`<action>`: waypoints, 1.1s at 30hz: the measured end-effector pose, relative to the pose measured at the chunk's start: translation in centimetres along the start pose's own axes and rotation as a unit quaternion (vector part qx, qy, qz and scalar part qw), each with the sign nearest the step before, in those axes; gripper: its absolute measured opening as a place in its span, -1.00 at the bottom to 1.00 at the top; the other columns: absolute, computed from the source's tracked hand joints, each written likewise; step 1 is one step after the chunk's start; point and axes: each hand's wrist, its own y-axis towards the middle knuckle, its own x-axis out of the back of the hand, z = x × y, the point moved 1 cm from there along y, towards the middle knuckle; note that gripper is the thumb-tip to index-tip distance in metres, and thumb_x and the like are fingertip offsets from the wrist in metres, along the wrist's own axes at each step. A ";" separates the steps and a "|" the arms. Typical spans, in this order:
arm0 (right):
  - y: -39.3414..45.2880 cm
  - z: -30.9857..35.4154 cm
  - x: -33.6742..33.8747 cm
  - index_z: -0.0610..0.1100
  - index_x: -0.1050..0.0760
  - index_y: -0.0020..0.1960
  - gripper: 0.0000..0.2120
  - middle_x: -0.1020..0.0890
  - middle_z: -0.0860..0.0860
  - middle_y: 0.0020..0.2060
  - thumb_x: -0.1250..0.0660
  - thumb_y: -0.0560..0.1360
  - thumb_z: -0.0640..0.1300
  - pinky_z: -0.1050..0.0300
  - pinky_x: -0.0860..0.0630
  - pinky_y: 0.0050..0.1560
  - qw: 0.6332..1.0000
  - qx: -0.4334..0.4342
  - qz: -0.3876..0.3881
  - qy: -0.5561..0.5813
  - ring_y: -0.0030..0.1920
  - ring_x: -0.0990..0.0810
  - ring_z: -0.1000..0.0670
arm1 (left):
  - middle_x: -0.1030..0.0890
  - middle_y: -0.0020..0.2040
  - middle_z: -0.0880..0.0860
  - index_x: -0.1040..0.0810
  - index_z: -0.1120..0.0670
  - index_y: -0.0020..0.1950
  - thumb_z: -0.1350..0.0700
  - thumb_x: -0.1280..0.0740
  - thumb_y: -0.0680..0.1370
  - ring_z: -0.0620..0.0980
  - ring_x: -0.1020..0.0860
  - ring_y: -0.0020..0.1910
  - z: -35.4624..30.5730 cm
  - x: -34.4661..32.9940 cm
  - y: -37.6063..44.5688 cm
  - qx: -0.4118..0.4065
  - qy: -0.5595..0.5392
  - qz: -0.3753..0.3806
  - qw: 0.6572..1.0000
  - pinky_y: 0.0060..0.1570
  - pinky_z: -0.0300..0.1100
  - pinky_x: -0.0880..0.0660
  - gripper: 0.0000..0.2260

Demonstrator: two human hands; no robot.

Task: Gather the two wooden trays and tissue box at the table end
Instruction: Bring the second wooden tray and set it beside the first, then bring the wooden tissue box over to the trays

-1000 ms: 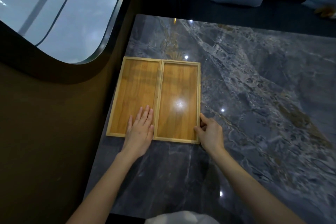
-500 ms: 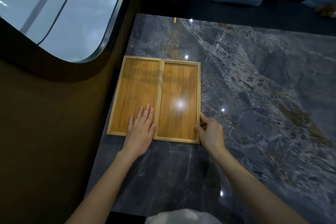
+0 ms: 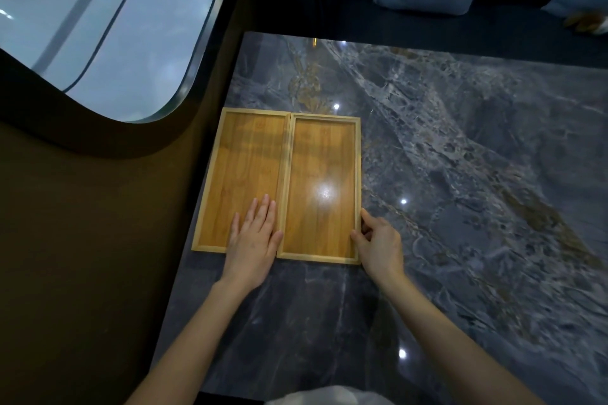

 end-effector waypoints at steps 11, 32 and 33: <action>0.1 0.0 0.3 -0.12 -0.44 0.30 -0.63 -0.58 -0.13 0.02 -0.30 0.50 -0.18 0.02 -0.47 0.11 1.000 0.014 0.008 0.004 0.04 -0.56 -0.11 | 0.26 0.45 -0.10 0.23 0.00 0.46 -0.06 0.08 0.61 -0.13 0.29 0.44 -0.5 0.1 -0.1 -0.001 0.026 -0.008 1.000 0.50 0.01 0.18 -0.51; -0.2 -10.3 17.4 -0.13 -0.60 -0.01 -0.69 -0.67 -0.10 -0.07 -0.20 0.53 0.06 0.07 -0.43 -0.17 0.988 0.107 -0.008 -0.110 -0.04 -0.61 -0.14 | -0.64 0.04 0.19 -0.56 0.14 0.00 -0.05 -0.11 0.56 0.21 -0.58 0.04 -19.1 4.1 2.4 -0.084 0.067 -0.019 0.994 -0.06 -0.03 -0.49 -0.66; -0.4 -11.7 19.0 -0.14 -0.60 -0.02 -0.72 -0.67 -0.12 -0.06 -0.20 0.54 0.02 0.06 -0.44 -0.17 0.988 0.105 -0.025 -0.107 -0.04 -0.61 -0.15 | -0.64 0.04 0.20 -0.57 0.14 0.00 -0.05 -0.12 0.55 0.21 -0.58 0.06 -21.2 3.9 2.7 -0.096 0.067 -0.002 0.993 -0.05 -0.03 -0.48 -0.66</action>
